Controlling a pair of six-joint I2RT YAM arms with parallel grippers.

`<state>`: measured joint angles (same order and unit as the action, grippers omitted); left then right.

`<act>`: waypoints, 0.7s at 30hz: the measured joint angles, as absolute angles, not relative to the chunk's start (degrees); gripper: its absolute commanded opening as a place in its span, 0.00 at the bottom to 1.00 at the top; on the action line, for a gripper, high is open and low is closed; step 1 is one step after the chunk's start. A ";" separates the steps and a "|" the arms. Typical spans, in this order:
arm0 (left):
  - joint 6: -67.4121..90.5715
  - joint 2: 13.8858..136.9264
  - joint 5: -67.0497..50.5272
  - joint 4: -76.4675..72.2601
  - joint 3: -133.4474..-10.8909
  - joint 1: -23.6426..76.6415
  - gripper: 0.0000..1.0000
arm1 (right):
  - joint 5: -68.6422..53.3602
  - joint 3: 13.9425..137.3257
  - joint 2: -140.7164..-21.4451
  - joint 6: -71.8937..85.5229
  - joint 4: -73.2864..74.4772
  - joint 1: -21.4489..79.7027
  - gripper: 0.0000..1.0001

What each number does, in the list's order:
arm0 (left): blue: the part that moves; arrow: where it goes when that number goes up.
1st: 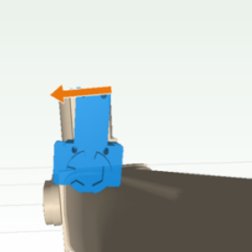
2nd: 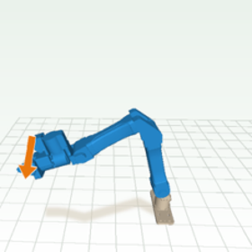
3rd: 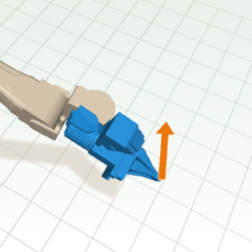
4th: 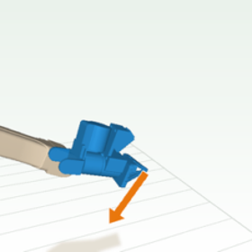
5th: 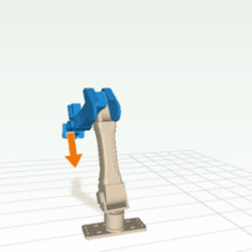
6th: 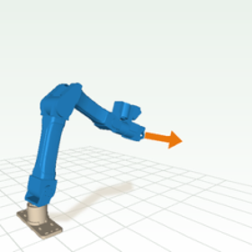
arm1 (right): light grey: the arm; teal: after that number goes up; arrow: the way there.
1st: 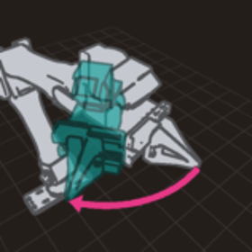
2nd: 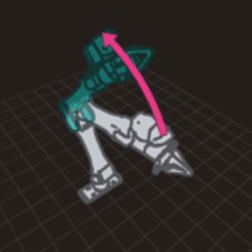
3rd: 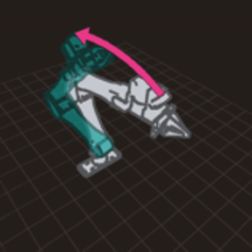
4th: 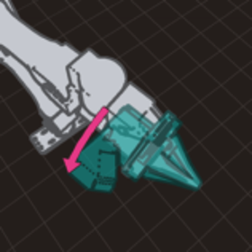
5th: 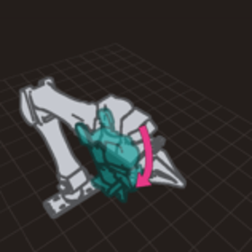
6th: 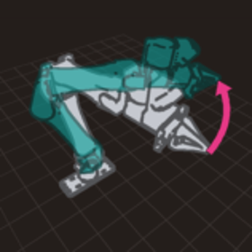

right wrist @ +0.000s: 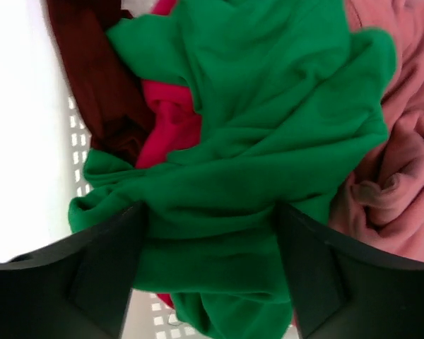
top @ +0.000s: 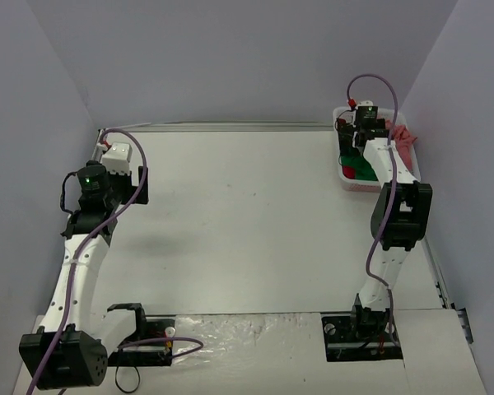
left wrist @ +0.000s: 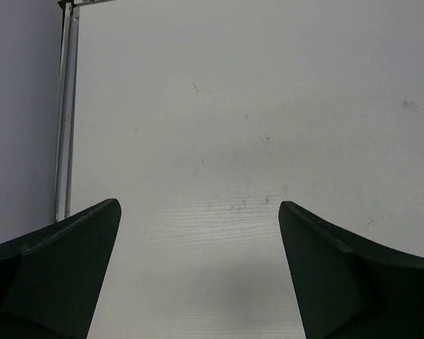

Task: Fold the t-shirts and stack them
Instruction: Grab crumpled tshirt from bin with the right arm

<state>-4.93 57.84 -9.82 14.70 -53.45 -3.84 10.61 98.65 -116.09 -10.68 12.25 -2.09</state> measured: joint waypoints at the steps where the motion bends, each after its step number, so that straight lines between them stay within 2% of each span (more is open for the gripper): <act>1: -4.93 57.89 -10.04 14.70 -53.45 -3.84 0.94 | 10.96 98.65 -116.66 -10.92 12.27 -2.39 0.56; 2: -4.93 57.98 -10.26 14.70 -53.45 -3.84 0.94 | 11.18 98.67 -116.95 -10.72 12.25 -2.70 0.48; 3: -4.93 58.06 -10.41 14.70 -53.45 -3.84 0.94 | 11.46 98.67 -117.14 -10.55 12.25 -3.03 0.25; 5: -4.95 58.37 -10.76 14.70 -53.45 -3.84 0.94 | 11.75 98.70 -117.16 -10.63 12.25 -3.46 0.00; 11: -4.97 59.05 -11.53 14.87 -53.45 -3.84 0.94 | 11.31 99.00 -116.73 -9.78 12.58 -3.81 0.00; 13: -4.97 59.05 -11.66 14.87 -53.45 -3.84 0.98 | 10.35 99.00 -115.72 -9.32 13.58 -3.81 0.00; 18: -4.95 59.05 -12.01 14.87 -53.45 -3.84 0.98 | 5.93 99.24 -109.14 -8.36 18.41 -3.62 0.00; 21: -4.91 59.05 -12.10 14.96 -53.45 -3.84 0.98 | 3.16 103.90 -104.51 -8.45 23.73 -2.00 0.00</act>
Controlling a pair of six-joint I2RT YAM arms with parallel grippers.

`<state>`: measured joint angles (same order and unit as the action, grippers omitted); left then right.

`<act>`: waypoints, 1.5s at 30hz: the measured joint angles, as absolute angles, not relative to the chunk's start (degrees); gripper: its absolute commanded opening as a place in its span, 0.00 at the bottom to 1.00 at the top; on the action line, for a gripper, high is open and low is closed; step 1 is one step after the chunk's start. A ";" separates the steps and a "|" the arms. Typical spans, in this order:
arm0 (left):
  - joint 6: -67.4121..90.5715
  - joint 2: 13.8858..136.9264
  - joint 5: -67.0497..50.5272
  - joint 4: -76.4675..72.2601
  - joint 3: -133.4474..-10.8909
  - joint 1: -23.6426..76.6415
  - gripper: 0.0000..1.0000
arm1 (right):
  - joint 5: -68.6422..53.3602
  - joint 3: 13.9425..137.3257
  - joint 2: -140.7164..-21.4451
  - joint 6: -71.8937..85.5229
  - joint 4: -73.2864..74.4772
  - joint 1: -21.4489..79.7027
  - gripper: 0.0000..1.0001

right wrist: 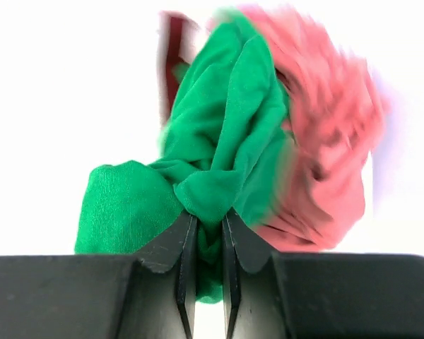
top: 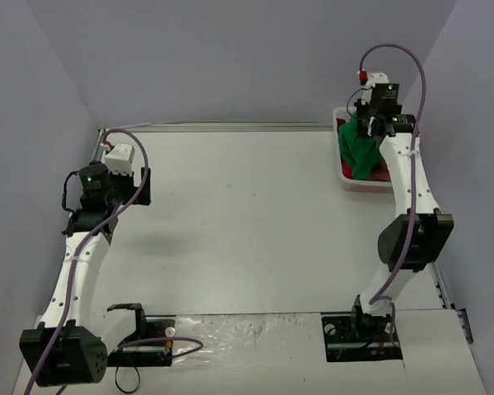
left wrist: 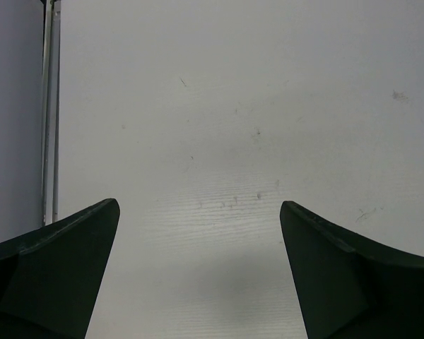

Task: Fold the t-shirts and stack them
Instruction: Grab crumpled tshirt from bin with the right arm, then move the tshirt to the center of the board, then flatten out the tshirt

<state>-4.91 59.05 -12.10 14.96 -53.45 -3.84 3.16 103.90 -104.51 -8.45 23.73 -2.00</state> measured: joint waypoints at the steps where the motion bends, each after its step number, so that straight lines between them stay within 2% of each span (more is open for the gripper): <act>1: -4.91 59.05 -12.08 15.00 -53.45 -3.84 0.98 | 2.02 105.84 -103.24 -8.62 25.28 -0.71 0.00; 7: -4.91 58.92 -11.11 15.25 -53.45 -3.84 0.99 | -13.04 111.68 -92.77 -12.60 33.82 16.12 0.00; 8: -4.91 58.81 -10.94 15.27 -53.45 -3.84 0.99 | -17.17 112.49 -91.53 -13.52 35.70 18.59 0.08; 9: -4.91 58.63 -10.81 15.27 -53.45 -3.88 0.99 | -20.69 113.16 -90.45 -14.31 37.39 19.94 0.47; 10: -4.91 58.41 -10.68 15.27 -53.45 -3.90 0.98 | -24.25 113.73 -89.14 -15.22 39.33 20.43 0.99; 12: -4.91 57.95 -10.66 15.25 -53.45 -3.99 0.94 | -27.46 113.67 -86.65 -17.82 41.76 19.59 1.00; 18: -4.93 57.74 -10.70 15.40 -53.45 -4.58 0.94 | -25.65 103.42 -79.24 -21.61 41.76 17.74 1.00; 24: -5.63 57.74 -12.78 16.27 -53.45 -4.62 0.95 | -21.69 94.11 -81.23 -22.59 40.66 17.74 1.00; 25: -6.00 57.74 -13.72 16.53 -53.45 -4.62 1.00 | -21.21 92.75 -81.49 -22.63 40.21 17.74 1.00; 26: -6.57 57.76 -14.94 16.97 -53.45 -4.62 1.00 | -20.95 91.61 -81.67 -22.68 39.90 17.74 1.00; 27: -7.29 57.78 -16.71 17.63 -53.45 -4.62 0.94 | -20.80 91.00 -81.69 -22.72 39.88 17.74 1.00; 30: -10.74 60.20 -23.33 21.19 -54.85 -3.79 0.93 | -19.92 86.96 -81.80 -22.87 38.57 17.69 1.00; 34: -17.85 68.38 -29.82 27.05 -57.52 2.68 0.83 | -19.25 82.06 -82.15 -22.83 36.88 17.52 1.00; 39: -26.33 78.37 -29.95 32.53 -57.47 11.53 0.81 | -18.90 77.45 -82.17 -22.81 35.55 16.10 1.00; 45: -31.11 83.66 -29.50 34.50 -57.47 13.54 0.75 | -18.85 77.01 -82.17 -22.76 33.98 13.19 1.00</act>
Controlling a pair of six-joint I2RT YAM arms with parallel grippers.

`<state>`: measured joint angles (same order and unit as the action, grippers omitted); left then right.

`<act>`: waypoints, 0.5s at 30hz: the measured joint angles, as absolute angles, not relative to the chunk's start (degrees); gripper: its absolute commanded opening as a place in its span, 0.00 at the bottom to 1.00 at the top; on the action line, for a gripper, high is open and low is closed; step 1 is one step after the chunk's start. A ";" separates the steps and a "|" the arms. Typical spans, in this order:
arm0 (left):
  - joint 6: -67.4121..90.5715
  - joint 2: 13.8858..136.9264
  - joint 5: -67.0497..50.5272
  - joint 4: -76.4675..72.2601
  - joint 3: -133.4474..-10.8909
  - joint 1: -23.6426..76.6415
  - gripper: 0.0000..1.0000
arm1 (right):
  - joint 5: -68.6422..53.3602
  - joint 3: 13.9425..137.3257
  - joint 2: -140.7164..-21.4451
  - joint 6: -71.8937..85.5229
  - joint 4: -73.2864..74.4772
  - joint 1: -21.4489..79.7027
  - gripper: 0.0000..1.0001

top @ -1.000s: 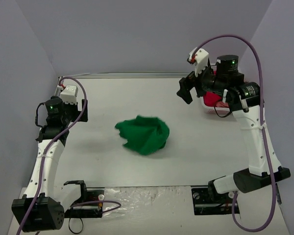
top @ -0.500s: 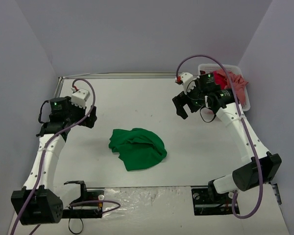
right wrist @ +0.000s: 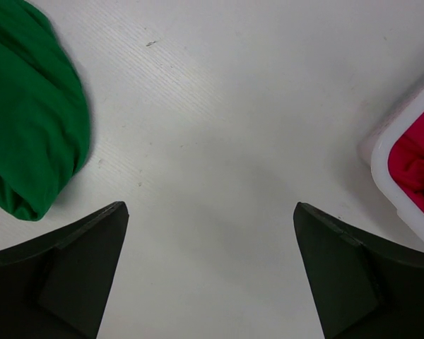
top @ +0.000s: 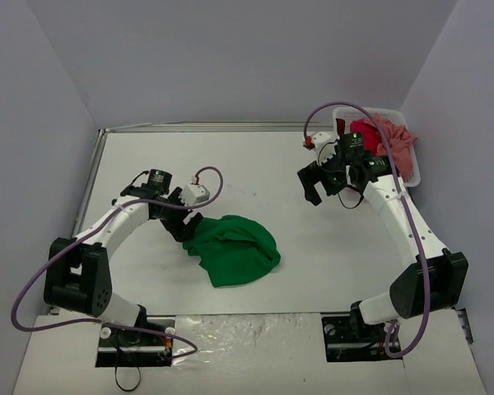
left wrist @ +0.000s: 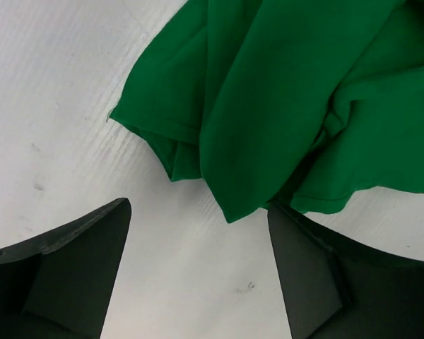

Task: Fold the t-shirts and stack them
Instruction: Flatten out the tshirt

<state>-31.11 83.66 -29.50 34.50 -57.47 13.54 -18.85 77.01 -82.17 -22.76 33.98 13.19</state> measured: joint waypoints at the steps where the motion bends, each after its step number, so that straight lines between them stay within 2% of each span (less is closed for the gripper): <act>1: -31.53 84.42 -29.45 34.50 -57.49 13.61 0.73 | -18.85 77.01 -82.17 -22.76 33.80 12.91 1.00; 6: -33.47 89.76 -30.04 35.51 -57.87 14.39 0.66 | -18.87 77.01 -82.19 -22.74 33.45 11.81 1.00; 8: -34.06 91.98 -30.72 36.56 -57.91 15.05 0.47 | -18.87 77.01 -82.30 -22.74 33.41 11.66 1.00; 9: -34.28 92.71 -30.96 37.01 -57.91 15.42 0.29 | -18.85 77.01 -82.41 -22.74 33.39 11.66 1.00; 10: -34.44 93.27 -31.27 37.39 -57.91 15.94 0.03 | -18.85 76.99 -82.54 -22.74 33.36 11.66 1.00; 15: -34.00 94.37 -31.59 37.71 -58.06 18.39 0.02 | -19.07 76.79 -83.31 -22.76 33.26 11.66 0.97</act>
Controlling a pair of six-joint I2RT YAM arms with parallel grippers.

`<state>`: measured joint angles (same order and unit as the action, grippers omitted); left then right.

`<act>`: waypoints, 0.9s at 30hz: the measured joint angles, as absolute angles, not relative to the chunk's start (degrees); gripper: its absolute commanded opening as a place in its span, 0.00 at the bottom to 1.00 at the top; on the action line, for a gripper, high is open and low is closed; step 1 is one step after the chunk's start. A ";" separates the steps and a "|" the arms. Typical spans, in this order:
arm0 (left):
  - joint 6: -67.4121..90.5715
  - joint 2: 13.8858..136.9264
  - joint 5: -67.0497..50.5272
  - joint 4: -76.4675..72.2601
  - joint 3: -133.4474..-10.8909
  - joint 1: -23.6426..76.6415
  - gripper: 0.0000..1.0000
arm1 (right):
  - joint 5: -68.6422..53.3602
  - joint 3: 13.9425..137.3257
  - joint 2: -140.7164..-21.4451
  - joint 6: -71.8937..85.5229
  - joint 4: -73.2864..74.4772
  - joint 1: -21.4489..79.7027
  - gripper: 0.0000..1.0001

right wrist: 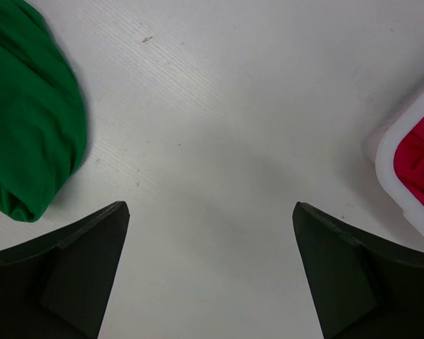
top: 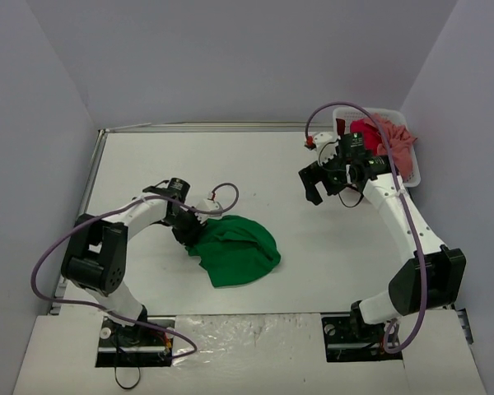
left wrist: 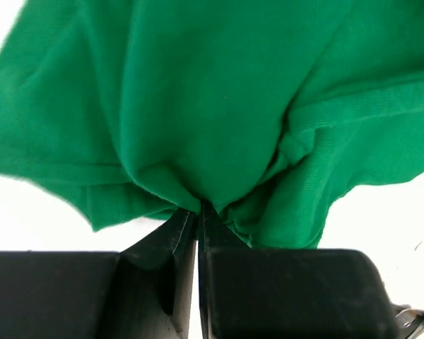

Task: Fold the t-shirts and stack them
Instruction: Flatten out the tshirt

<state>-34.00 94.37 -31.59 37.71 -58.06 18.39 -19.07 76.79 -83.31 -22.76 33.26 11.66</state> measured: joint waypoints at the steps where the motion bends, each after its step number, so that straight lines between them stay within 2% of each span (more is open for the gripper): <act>1: -33.36 94.21 -31.38 37.65 -58.24 18.46 0.02 | -19.51 76.58 -83.31 -22.83 33.28 11.66 0.97; 4: -30.04 91.29 -30.24 36.21 -58.59 17.87 0.02 | -22.61 76.49 -83.31 -23.94 34.44 12.21 0.98; 11: -23.92 80.62 -29.80 33.98 -65.28 17.56 0.02 | -30.68 76.95 -84.03 -26.13 36.80 21.10 0.91; 17: -21.89 81.14 -31.31 34.00 -66.74 17.17 0.02 | -31.55 79.90 -92.16 -27.14 37.17 31.75 0.82; 27: -20.49 85.67 -32.77 34.39 -66.74 11.42 0.02 | -30.61 82.85 -101.86 -28.12 37.47 47.05 0.79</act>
<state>-20.49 85.67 -32.77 34.39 -66.74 11.42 -30.61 82.85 -101.86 -28.12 37.47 47.05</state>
